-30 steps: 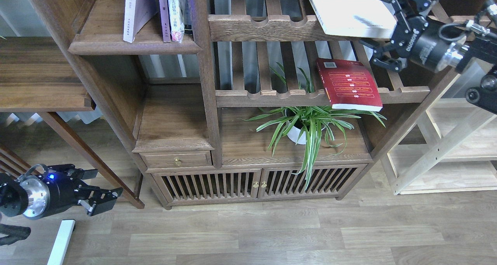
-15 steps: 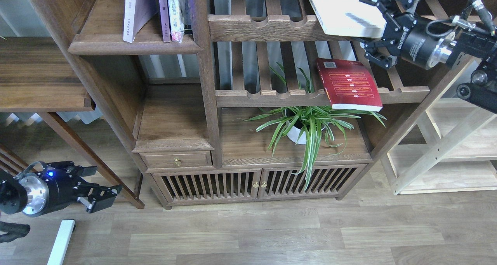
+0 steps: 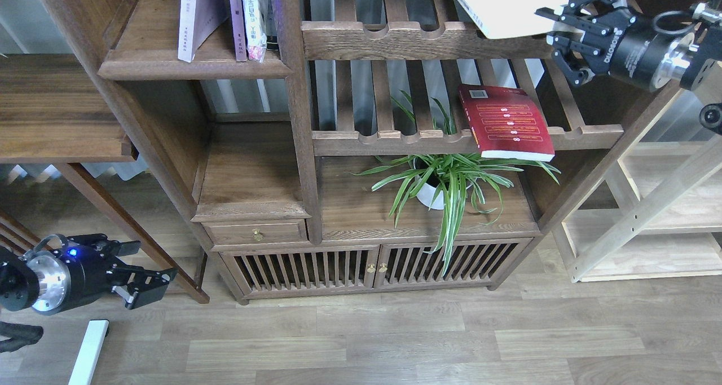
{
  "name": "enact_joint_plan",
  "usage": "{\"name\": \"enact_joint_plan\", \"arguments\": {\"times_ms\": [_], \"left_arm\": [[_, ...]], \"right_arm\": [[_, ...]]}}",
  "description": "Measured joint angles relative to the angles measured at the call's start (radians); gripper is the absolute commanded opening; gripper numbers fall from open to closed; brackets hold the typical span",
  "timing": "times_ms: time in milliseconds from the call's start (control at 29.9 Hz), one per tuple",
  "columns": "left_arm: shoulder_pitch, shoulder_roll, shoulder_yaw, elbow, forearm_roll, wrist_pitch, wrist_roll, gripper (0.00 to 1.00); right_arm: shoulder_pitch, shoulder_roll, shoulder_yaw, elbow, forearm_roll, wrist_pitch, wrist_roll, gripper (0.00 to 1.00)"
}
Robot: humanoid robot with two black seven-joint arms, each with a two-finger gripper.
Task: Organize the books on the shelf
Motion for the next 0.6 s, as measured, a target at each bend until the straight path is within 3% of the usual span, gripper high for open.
{"name": "enact_joint_plan", "arguments": {"times_ms": [602], "left_arm": [[0.001, -0.002, 0.0, 0.029, 0.0, -0.001, -0.003, 0.85]], "right_arm": [[-0.002, -0.18, 0.025, 0.058, 0.084, 0.009, 0.006, 0.0]]}}
